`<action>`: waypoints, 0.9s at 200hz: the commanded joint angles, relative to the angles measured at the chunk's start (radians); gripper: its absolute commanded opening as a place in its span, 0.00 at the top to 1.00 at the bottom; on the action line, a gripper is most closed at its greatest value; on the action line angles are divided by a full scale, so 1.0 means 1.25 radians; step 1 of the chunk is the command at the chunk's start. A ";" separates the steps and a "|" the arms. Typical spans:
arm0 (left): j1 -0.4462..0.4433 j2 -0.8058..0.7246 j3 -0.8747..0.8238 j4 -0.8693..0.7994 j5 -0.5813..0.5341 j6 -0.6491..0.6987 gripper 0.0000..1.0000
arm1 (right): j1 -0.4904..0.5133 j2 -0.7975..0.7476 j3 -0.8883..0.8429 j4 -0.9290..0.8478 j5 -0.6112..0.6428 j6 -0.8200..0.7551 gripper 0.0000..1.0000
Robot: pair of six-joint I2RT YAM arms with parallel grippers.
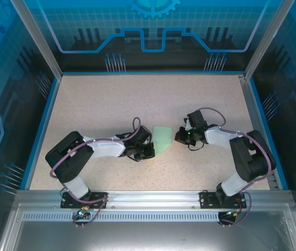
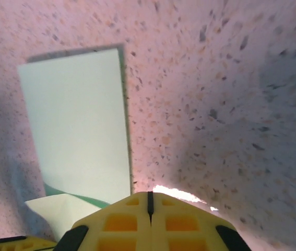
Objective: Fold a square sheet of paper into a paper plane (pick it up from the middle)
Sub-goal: Third fold the triangle at the center of the table.
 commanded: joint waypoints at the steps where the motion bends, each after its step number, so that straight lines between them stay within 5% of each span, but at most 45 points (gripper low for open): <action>1: -0.004 0.021 -0.005 -0.111 -0.030 0.016 0.97 | 0.022 -0.068 0.016 -0.057 0.046 -0.026 1.00; 71: -0.005 0.020 0.006 -0.112 -0.029 0.021 0.97 | 0.175 -0.008 0.005 0.043 -0.055 0.030 1.00; 180: 0.004 -0.059 0.011 0.059 0.045 0.021 0.89 | 0.190 0.153 0.040 0.065 -0.086 0.050 1.00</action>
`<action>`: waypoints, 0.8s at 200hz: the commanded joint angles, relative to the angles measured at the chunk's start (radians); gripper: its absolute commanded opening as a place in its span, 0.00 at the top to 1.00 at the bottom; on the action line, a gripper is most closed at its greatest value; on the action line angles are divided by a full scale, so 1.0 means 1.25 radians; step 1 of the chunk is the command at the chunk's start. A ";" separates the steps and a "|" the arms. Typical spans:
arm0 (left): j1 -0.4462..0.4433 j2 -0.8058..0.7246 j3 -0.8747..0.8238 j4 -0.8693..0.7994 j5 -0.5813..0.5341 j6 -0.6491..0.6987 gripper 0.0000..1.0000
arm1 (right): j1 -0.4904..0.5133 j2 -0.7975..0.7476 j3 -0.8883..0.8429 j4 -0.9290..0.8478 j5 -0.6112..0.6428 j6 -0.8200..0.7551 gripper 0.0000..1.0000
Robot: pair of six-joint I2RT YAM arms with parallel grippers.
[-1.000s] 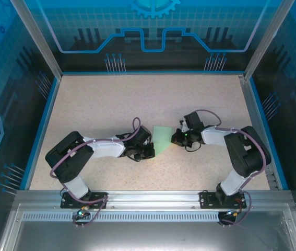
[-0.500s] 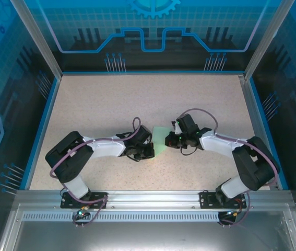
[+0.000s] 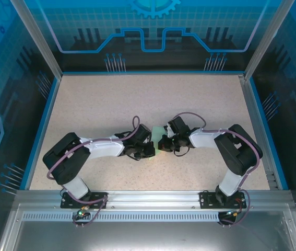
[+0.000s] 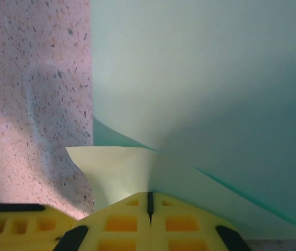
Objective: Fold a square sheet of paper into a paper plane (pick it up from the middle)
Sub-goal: Third fold the triangle at the center of the table.
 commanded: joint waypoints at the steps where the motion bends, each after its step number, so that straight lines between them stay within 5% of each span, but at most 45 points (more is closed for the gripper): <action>1: 0.004 -0.026 -0.003 0.070 0.041 0.015 0.89 | 0.002 0.025 0.001 -0.021 0.008 0.002 1.00; 160: 0.039 0.078 -0.078 0.078 0.110 0.055 0.93 | -0.021 0.034 0.017 -0.062 0.017 -0.016 1.00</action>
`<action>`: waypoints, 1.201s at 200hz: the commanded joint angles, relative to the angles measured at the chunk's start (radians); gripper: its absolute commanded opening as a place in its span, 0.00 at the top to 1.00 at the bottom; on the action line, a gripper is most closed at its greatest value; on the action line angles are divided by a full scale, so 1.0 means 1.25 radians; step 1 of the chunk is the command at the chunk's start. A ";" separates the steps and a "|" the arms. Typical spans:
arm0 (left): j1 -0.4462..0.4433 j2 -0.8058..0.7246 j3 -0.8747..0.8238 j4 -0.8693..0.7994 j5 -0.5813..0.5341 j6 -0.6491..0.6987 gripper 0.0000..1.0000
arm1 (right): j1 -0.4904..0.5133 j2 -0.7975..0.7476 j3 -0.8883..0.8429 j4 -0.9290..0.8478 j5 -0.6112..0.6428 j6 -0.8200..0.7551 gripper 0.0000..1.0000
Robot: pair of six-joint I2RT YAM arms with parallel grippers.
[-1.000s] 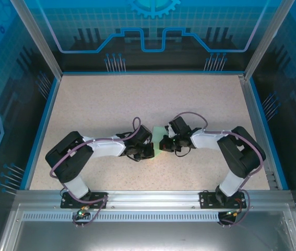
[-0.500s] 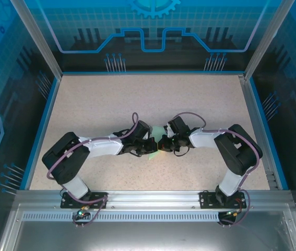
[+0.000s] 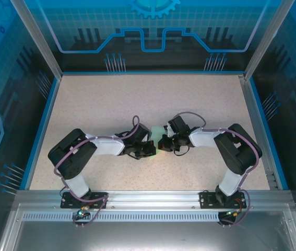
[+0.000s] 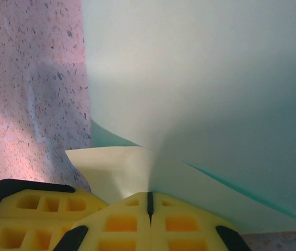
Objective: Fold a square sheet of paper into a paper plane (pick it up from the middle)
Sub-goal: Third fold the triangle at the center of the table.
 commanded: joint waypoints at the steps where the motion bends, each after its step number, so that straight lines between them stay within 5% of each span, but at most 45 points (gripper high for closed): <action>1: 0.000 0.012 -0.047 -0.042 0.025 0.040 0.93 | -0.014 0.026 0.006 -0.050 0.027 -0.012 1.00; 110: -0.018 -0.065 -0.093 -0.116 0.059 0.116 0.93 | -0.021 0.030 0.015 -0.072 0.039 -0.019 1.00; 194: -0.046 -0.145 -0.060 -0.254 -0.031 0.136 0.93 | -0.022 0.032 0.011 -0.070 0.045 -0.019 1.00; 240: -0.045 -0.239 -0.060 -0.142 -0.076 0.059 0.91 | -0.021 0.039 0.011 -0.063 0.040 -0.014 1.00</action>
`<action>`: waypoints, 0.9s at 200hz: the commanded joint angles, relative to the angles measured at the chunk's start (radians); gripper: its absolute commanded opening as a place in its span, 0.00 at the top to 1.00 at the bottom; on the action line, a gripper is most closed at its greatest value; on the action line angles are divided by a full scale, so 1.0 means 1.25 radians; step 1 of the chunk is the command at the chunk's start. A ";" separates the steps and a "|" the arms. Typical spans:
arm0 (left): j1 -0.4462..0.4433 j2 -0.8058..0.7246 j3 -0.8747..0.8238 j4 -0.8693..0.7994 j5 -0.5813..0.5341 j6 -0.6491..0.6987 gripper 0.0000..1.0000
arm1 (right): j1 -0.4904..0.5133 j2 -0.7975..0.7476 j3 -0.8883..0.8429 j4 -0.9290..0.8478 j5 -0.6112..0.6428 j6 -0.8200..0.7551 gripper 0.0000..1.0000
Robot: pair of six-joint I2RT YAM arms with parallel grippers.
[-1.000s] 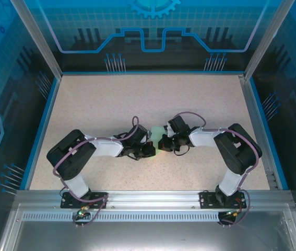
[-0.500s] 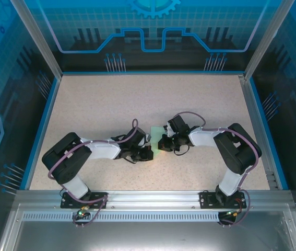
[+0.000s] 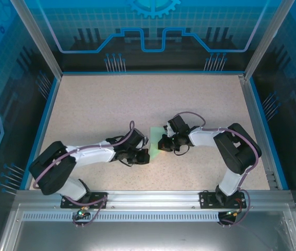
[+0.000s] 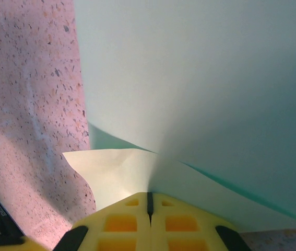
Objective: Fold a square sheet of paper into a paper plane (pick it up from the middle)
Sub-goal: Third fold the triangle at the center of the table.
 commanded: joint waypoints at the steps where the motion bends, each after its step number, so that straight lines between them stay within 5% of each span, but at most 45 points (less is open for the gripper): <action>1: -0.004 -0.034 0.000 0.051 -0.046 -0.043 0.91 | -0.019 0.032 -0.001 -0.040 0.049 -0.008 1.00; 50: 0.010 0.042 0.062 0.092 -0.147 -0.054 0.92 | -0.019 0.031 -0.011 -0.035 0.050 -0.005 1.00; 180: 0.034 0.214 0.122 0.141 -0.179 -0.058 0.96 | -0.021 -0.069 -0.032 0.066 -0.006 0.008 1.00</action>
